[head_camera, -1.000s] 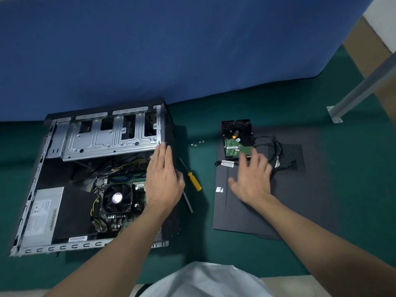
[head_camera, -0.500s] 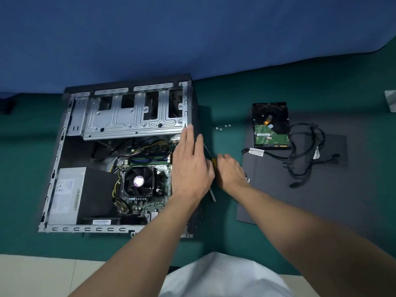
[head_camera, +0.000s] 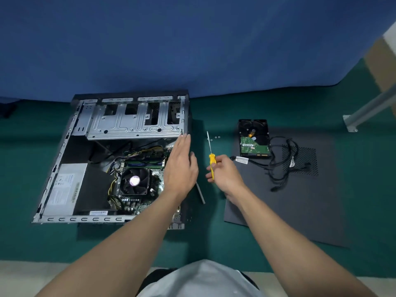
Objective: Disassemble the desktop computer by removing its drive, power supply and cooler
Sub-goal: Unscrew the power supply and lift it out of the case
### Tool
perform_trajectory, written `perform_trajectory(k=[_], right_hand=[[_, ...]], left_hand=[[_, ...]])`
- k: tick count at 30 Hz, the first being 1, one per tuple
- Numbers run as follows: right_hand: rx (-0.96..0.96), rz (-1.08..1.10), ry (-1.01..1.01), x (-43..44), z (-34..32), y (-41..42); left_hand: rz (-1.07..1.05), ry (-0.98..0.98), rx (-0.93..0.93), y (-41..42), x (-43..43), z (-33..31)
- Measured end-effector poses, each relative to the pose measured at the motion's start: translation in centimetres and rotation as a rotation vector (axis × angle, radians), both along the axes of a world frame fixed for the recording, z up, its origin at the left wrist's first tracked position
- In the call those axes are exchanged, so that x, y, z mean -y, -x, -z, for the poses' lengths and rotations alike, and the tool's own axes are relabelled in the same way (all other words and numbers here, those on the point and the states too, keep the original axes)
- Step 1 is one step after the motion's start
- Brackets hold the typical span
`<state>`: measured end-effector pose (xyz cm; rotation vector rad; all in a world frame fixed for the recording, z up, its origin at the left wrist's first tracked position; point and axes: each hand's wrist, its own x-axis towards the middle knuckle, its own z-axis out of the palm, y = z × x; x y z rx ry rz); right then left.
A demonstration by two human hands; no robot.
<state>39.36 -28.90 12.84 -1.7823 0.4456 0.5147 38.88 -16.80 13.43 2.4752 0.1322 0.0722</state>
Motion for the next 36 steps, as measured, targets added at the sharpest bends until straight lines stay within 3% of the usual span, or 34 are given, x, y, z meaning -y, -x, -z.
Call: perform_trajectory(k=[3, 7, 13, 16, 21, 26, 31, 34, 36], right_hand=[[0.088, -0.041, 0.023, -0.6, -1.9, 1.7], [0.158, -0.070, 0.025, -2.9, -3.9, 4.6], [0.222, -0.056, 0.130, -8.5, -4.7, 8.9], [0.197, 0.007, 0.055, -12.2, -4.8, 11.5], [0.183, 0.075, -0.048, -17.5, -4.6, 15.0], [0.176, 0.055, -0.047, -20.9, -4.4, 17.8], [0.135, -0.018, -0.071, -23.1, -3.6, 19.2], [0.119, -0.046, -0.088, -24.4, -2.9, 19.8], [0.102, -0.047, -0.136, -25.3, -2.6, 20.3]], left_hand=[[-0.043, 0.090, -0.032, 1.5, -0.8, -0.5], [0.158, -0.100, -0.096, 4.6, -3.7, -1.0], [0.361, -0.250, -0.036, 8.8, -10.1, -0.8], [0.378, -0.318, 0.014, 11.3, -14.5, -1.1], [0.373, -0.272, 0.082, 14.4, -21.1, -1.1], [0.211, -0.188, 0.101, 16.8, -25.1, -1.7], [-0.261, -0.016, 0.077, 18.1, -27.0, -2.0], [-0.583, 0.287, -0.162, 17.9, -27.2, -2.6], [-0.705, 0.604, -0.305, 17.4, -27.5, -2.7]])
